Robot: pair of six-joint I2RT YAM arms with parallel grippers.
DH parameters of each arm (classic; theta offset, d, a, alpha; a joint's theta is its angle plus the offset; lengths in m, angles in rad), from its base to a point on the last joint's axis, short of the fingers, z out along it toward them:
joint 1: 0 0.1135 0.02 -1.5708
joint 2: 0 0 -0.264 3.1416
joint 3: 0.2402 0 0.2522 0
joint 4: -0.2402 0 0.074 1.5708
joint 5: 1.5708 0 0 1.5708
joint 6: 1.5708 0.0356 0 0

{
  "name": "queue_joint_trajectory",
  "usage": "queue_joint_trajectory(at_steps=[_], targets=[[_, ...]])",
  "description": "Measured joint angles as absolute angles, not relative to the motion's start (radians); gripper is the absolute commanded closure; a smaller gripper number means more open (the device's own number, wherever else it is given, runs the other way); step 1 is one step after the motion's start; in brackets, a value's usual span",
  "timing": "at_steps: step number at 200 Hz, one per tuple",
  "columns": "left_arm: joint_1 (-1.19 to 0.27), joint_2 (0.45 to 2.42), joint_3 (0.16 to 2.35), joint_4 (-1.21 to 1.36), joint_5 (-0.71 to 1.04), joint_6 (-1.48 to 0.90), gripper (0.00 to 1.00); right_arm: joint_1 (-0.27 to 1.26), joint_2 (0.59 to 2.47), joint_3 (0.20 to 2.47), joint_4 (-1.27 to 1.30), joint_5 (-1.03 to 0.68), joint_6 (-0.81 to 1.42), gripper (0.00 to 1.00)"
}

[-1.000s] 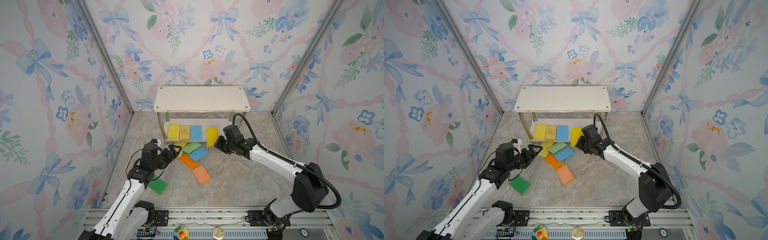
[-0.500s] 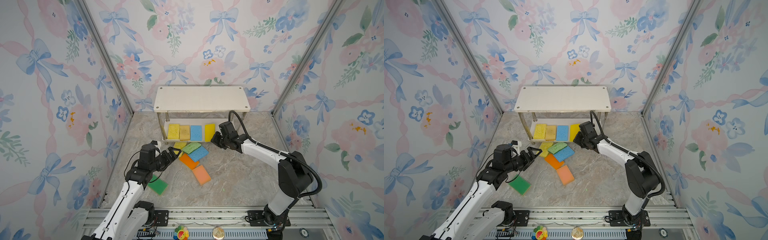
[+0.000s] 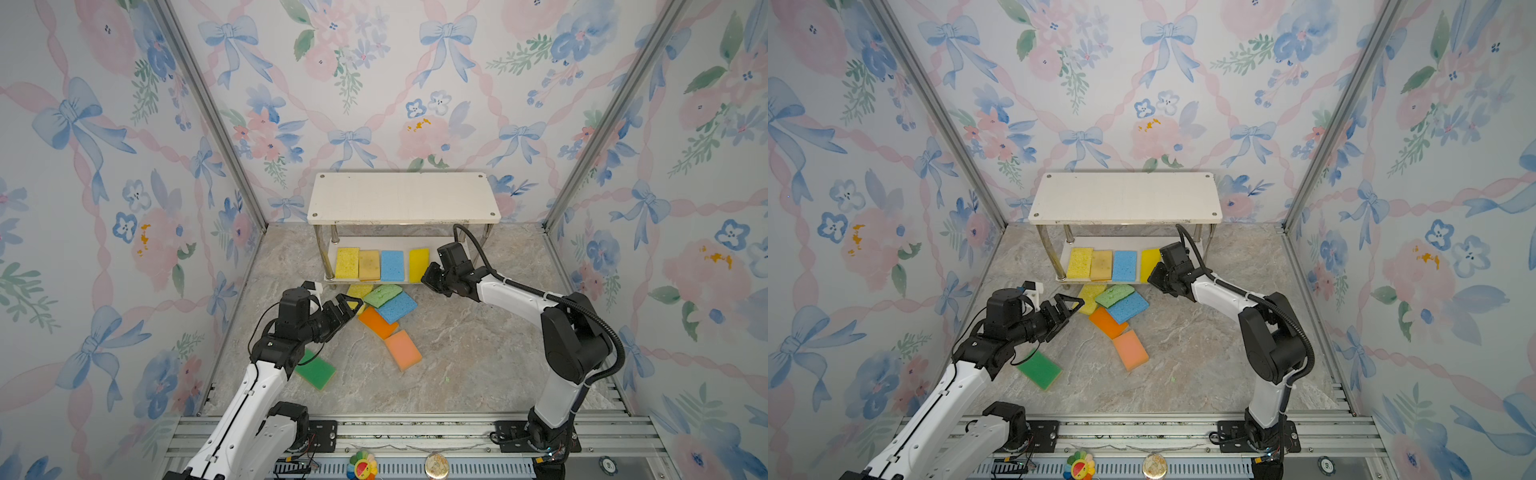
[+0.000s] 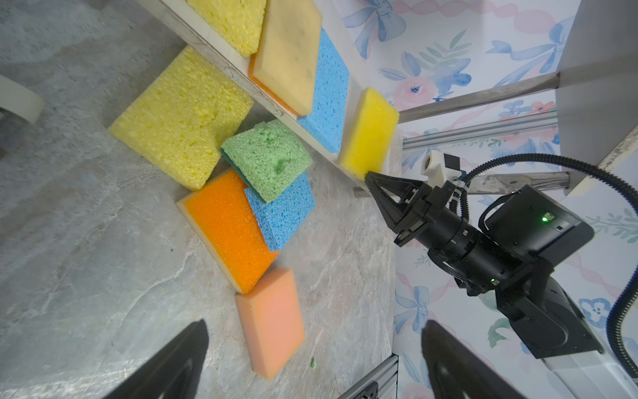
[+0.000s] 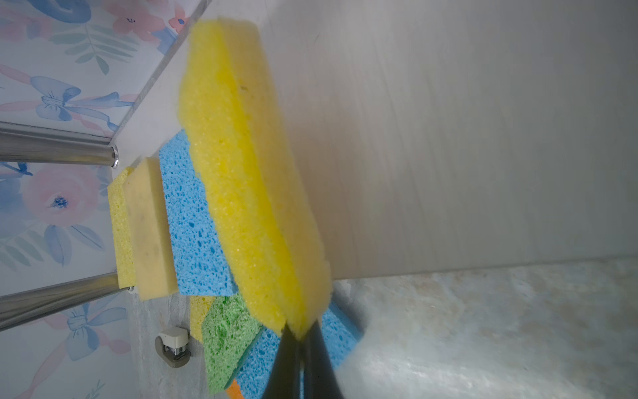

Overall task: Place and organize the cleaning sponges onto the shelf
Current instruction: 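Lower the yellow sponge onto the lower tier beside the blue sponge, then open the right gripper, releasing the yellow sponge on the lower tier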

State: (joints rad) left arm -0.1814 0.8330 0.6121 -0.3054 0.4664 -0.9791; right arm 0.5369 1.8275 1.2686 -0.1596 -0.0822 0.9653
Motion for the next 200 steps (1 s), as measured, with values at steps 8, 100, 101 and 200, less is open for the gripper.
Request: queue_joint_trajectory(at_steps=[8,100,101,200], targets=[[-0.179,0.833,0.611,-0.305,0.468,-0.979,0.02,0.536,1.832,1.273,-0.157,-0.086,0.965,0.98],[-0.170,0.838,0.604,-0.306,0.470,-0.979,0.02,0.530,1.885,1.328,-0.136,-0.125,0.968,0.84],[-0.170,0.838,0.604,-0.306,0.470,-0.979,0.02,0.530,1.885,1.328,-0.136,-0.124,0.970,0.84],[-0.168,0.841,0.604,-0.306,0.469,-0.979,0.02,0.522,1.878,1.298,-0.138,-0.125,0.975,0.44]])
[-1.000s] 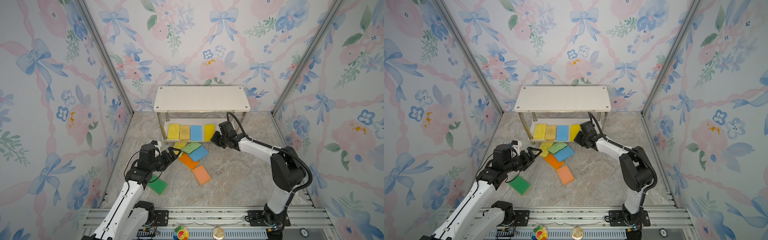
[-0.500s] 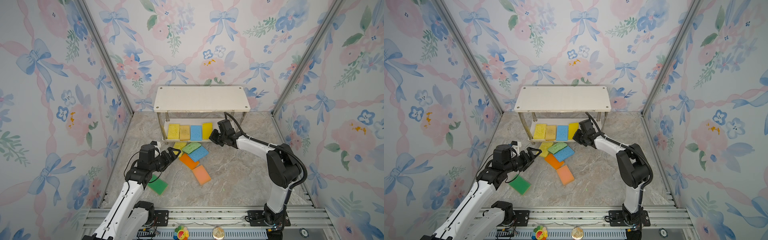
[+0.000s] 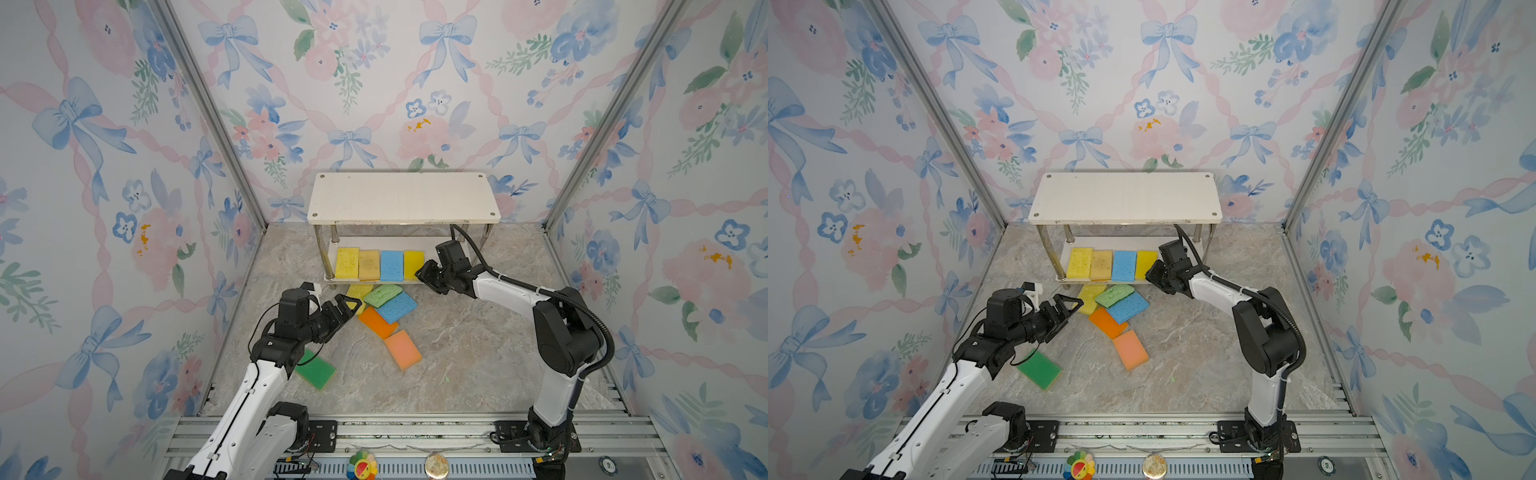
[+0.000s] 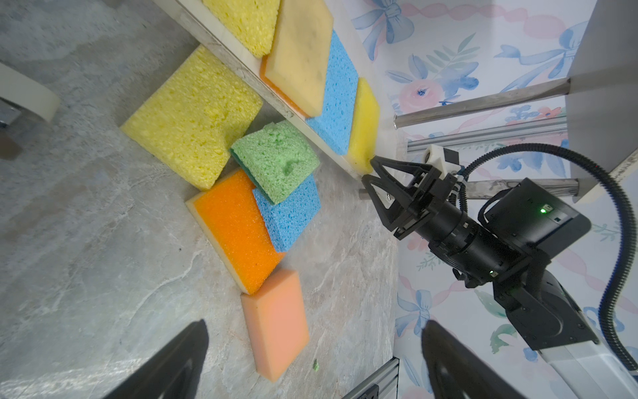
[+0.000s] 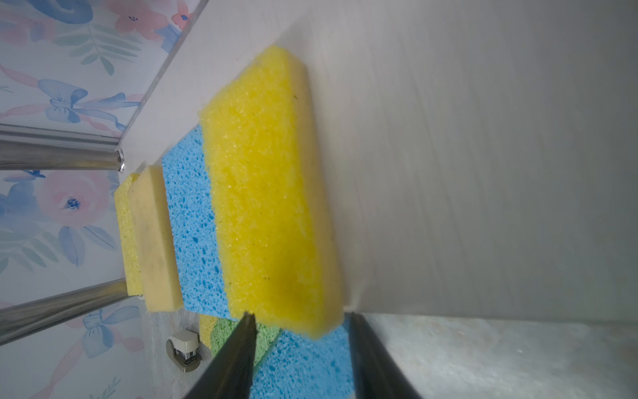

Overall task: Place and organize the cleaning sponges onto the shelf
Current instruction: 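Open the right gripper, releasing the yellow sponge on the lower tier, then move the right gripper back to the pink sponge on the table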

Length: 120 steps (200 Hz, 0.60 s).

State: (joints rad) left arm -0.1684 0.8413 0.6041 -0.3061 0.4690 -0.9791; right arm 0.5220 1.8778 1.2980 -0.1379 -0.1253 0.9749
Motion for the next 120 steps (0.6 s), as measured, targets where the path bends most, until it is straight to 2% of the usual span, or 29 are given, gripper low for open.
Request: queue_joint_trajectory(at_steps=[47,120], targets=[[-0.163,0.841,0.607,-0.308,0.457,-0.979,0.02,0.517,1.805,1.250,-0.166,-0.120,0.963,0.27],[-0.153,0.846,0.740,-0.312,0.342,-0.936,0.02,0.577,1.549,1.153,-0.297,-0.094,0.918,0.21]])
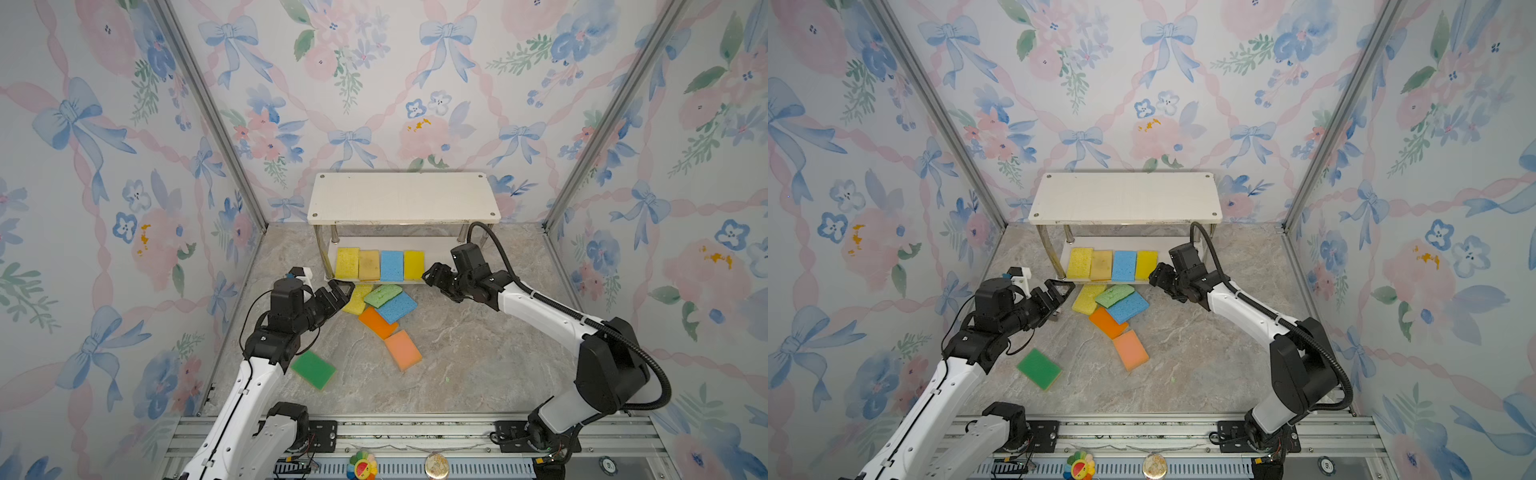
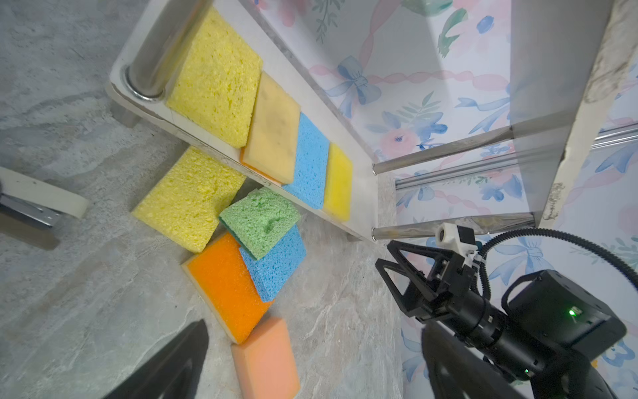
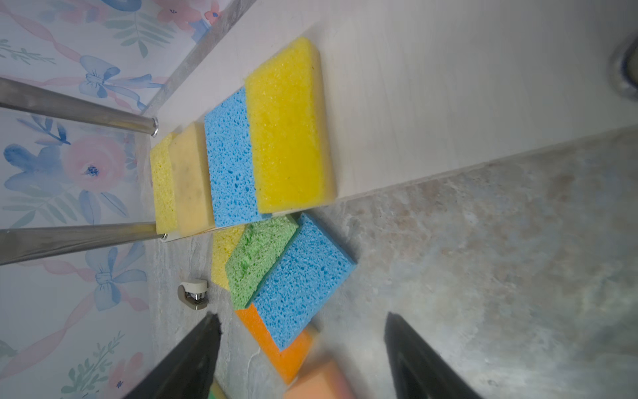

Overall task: Place and organize the cleaning sponges onto the shelf
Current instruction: 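Move the right gripper back to the pink sponge on the table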

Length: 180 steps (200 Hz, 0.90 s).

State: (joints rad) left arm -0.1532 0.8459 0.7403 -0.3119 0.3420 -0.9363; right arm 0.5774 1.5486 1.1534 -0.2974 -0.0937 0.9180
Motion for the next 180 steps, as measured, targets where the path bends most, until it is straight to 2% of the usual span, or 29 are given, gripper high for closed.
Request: queue_joint_trajectory(at_steps=[42,85,133,180], targets=[[-0.150,0.861,0.776,-0.312,0.289,-0.923,0.02,0.644,1.430,1.079,-0.398,-0.118,0.859,0.19],[-0.204,0.928,0.765,-0.308,0.300,-0.923,0.02,0.650,1.430,1.053,-0.491,-0.311,0.739,0.21],[-0.376,1.056,0.702,-0.302,0.341,-0.923,0.03,0.666,1.529,0.984,-0.445,-0.477,0.727,0.30],[-0.392,1.028,0.603,-0.276,0.349,-0.944,0.02,0.724,1.701,0.994,-0.403,-0.542,0.693,0.36]])
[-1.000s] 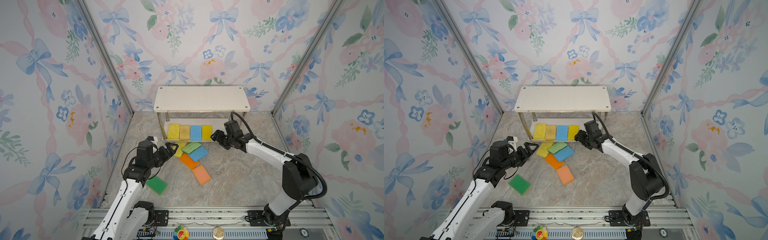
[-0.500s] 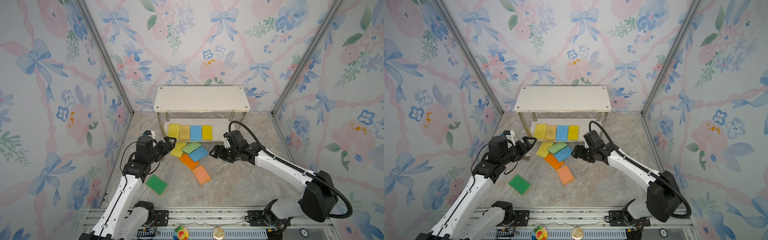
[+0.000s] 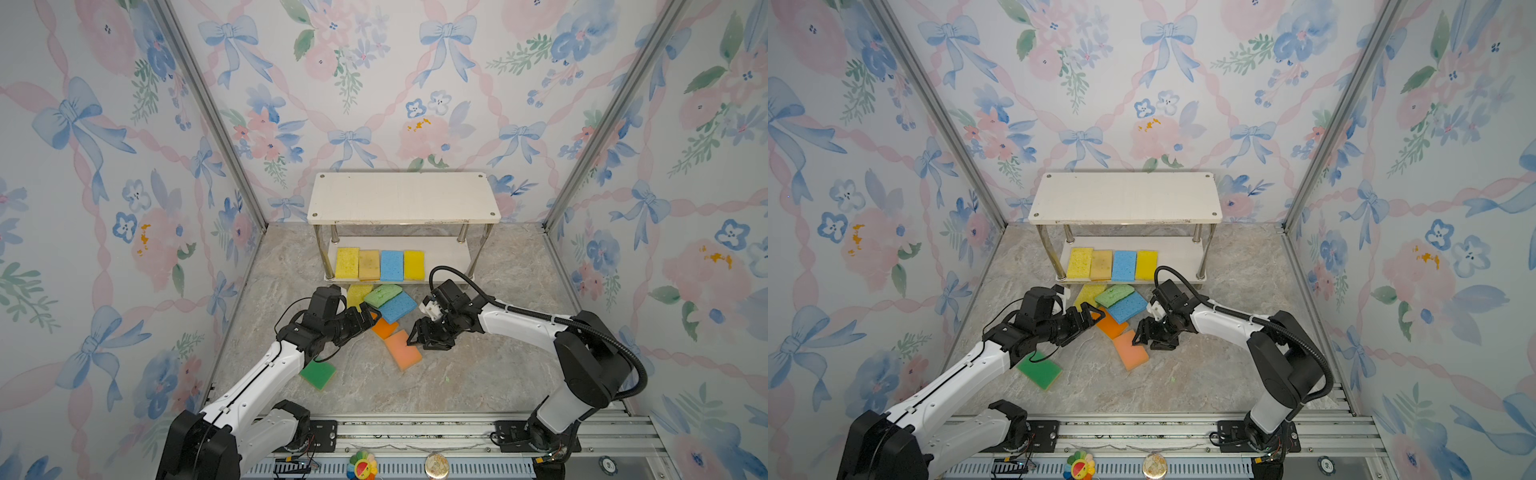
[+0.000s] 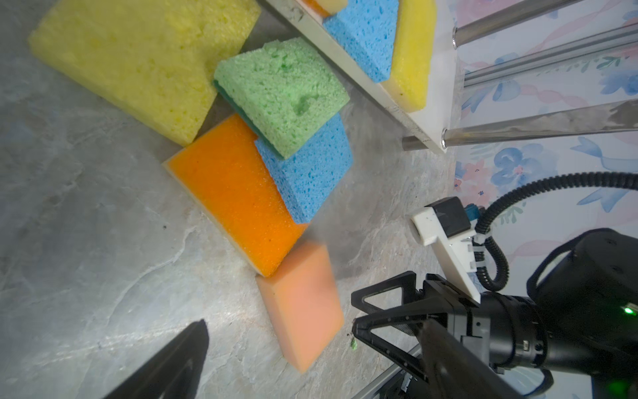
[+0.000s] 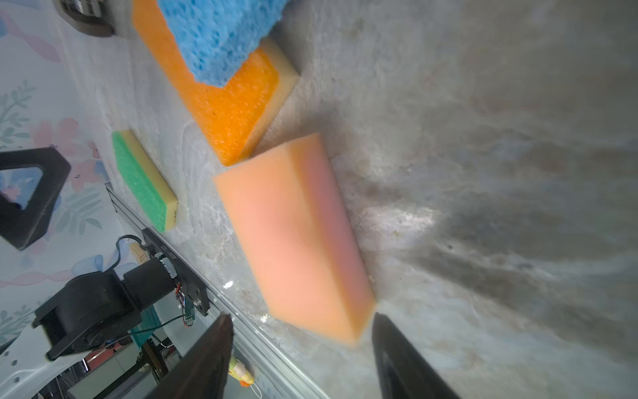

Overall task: Place and organize the cleaning sponges onto the shelf
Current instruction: 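Move the right gripper back to the pink sponge on the table, then close the right gripper on the pink sponge and lift it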

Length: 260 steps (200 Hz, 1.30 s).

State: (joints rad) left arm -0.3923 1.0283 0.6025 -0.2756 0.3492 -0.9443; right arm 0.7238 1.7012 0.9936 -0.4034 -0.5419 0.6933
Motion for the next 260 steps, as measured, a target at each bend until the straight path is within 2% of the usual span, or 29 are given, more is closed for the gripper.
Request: queue_joint_trajectory(at_steps=[45,116,158,225,260], targets=[[-0.392,0.968,0.562,-0.270,0.348,-0.970,0.02,0.768,1.766,1.011,-0.412,-0.545,0.657,0.48],[-0.392,0.964,0.562,-0.256,0.349,-0.978,0.02,0.775,1.767,1.014,-0.426,-0.509,0.639,0.86],[-0.392,0.966,0.559,-0.239,0.376,-0.977,0.02,0.775,1.729,1.009,-0.462,-0.482,0.636,0.91],[-0.447,0.994,0.510,-0.071,0.486,-1.016,0.02,0.756,1.464,1.007,-0.599,-0.464,0.590,0.92],[-0.494,1.037,0.509,0.054,0.523,-1.053,0.02,0.735,1.388,1.034,-0.645,-0.477,0.590,0.92]])
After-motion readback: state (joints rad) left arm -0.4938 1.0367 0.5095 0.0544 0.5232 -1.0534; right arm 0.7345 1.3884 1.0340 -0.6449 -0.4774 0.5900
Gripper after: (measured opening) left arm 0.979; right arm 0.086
